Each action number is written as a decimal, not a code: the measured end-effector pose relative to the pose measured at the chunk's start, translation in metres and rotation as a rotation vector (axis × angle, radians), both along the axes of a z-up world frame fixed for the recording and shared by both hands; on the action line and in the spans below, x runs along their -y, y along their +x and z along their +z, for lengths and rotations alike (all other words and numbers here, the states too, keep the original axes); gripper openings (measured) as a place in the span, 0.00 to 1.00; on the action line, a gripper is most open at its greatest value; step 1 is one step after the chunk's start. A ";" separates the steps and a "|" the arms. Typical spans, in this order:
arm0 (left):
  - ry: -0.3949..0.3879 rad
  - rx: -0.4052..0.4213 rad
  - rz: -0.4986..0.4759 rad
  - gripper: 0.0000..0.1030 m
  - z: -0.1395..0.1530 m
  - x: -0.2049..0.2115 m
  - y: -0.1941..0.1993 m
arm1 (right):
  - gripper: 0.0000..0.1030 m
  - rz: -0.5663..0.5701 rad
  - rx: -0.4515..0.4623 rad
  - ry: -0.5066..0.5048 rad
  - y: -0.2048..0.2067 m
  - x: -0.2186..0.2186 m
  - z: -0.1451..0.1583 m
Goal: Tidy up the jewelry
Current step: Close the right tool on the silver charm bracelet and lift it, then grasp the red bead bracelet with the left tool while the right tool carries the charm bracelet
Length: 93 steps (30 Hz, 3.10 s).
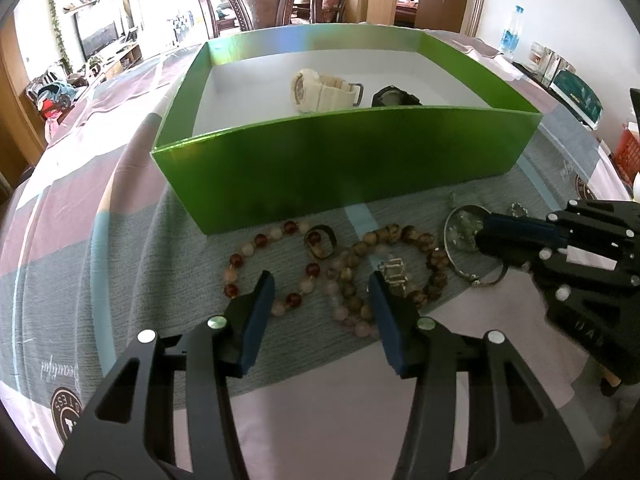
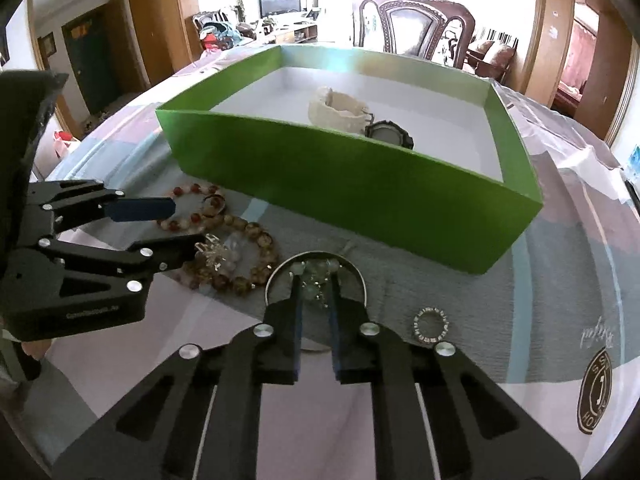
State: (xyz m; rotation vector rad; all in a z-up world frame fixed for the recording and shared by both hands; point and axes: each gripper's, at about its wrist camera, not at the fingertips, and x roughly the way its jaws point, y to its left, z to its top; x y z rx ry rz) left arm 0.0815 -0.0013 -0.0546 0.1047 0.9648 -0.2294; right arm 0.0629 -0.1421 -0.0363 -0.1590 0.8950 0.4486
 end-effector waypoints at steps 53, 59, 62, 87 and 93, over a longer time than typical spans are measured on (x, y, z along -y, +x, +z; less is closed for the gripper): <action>0.036 -0.017 -0.007 0.19 0.009 -0.006 -0.002 | 0.13 -0.077 0.016 0.058 0.008 0.021 0.015; 0.021 -0.017 -0.009 0.00 0.010 -0.007 -0.003 | 0.13 -0.079 0.054 0.097 0.003 0.027 0.026; -0.010 0.022 -0.013 0.00 0.020 -0.009 -0.009 | 0.13 -0.077 0.079 0.137 0.000 0.032 0.036; 0.042 -0.045 0.091 0.08 0.004 -0.027 0.009 | 0.13 -0.102 0.014 0.088 0.010 0.029 0.020; 0.013 0.025 0.094 0.08 0.022 -0.029 0.000 | 0.13 -0.106 0.042 0.103 0.007 0.032 0.028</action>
